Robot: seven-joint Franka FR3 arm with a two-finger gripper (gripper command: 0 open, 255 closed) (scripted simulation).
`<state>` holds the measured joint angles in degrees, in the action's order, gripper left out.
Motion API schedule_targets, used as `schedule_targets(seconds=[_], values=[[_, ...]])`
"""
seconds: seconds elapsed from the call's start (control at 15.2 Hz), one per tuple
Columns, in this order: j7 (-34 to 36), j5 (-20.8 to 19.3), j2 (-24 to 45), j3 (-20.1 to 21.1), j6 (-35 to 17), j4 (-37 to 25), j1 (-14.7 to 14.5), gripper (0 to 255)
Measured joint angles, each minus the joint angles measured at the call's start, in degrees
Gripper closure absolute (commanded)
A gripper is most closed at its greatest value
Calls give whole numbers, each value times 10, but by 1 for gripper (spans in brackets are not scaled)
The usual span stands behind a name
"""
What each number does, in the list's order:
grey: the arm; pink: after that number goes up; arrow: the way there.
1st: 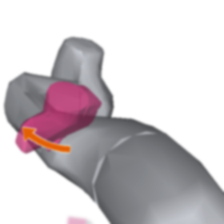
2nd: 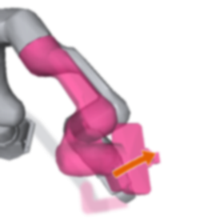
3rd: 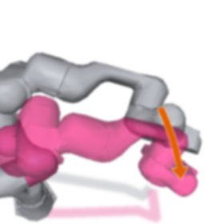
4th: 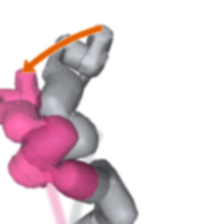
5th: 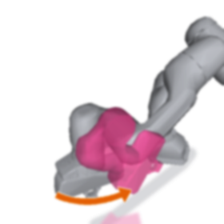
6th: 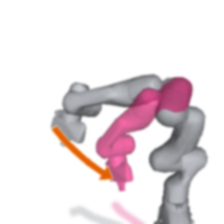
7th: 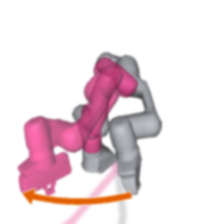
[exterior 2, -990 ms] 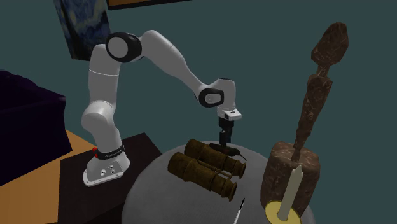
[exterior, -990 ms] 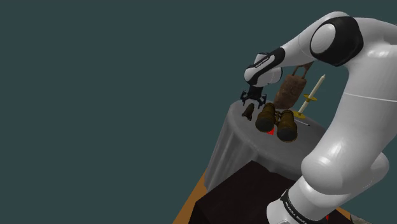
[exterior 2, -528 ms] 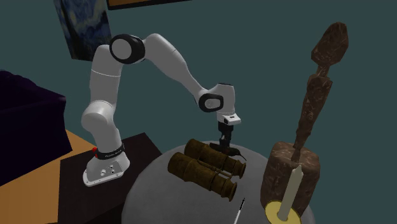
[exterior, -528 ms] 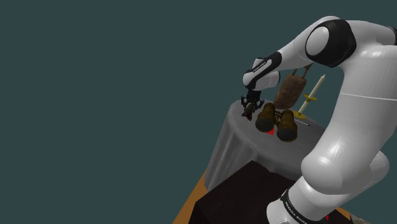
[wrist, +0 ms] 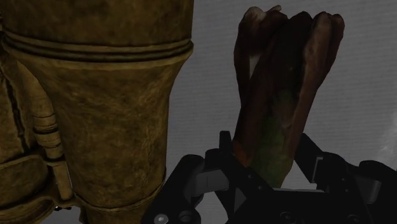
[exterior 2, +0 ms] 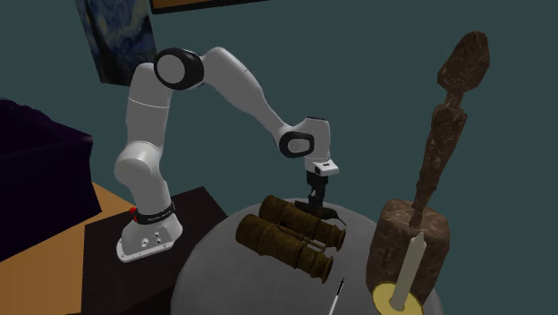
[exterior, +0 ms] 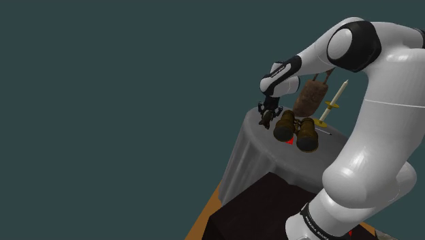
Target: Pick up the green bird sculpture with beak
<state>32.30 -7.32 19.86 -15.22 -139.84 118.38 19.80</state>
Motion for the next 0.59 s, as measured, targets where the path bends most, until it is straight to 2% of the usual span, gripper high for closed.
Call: schedule_targets(seconds=[0.59], values=[[-3,-6,-39,-3,51,-12,-4,255]])
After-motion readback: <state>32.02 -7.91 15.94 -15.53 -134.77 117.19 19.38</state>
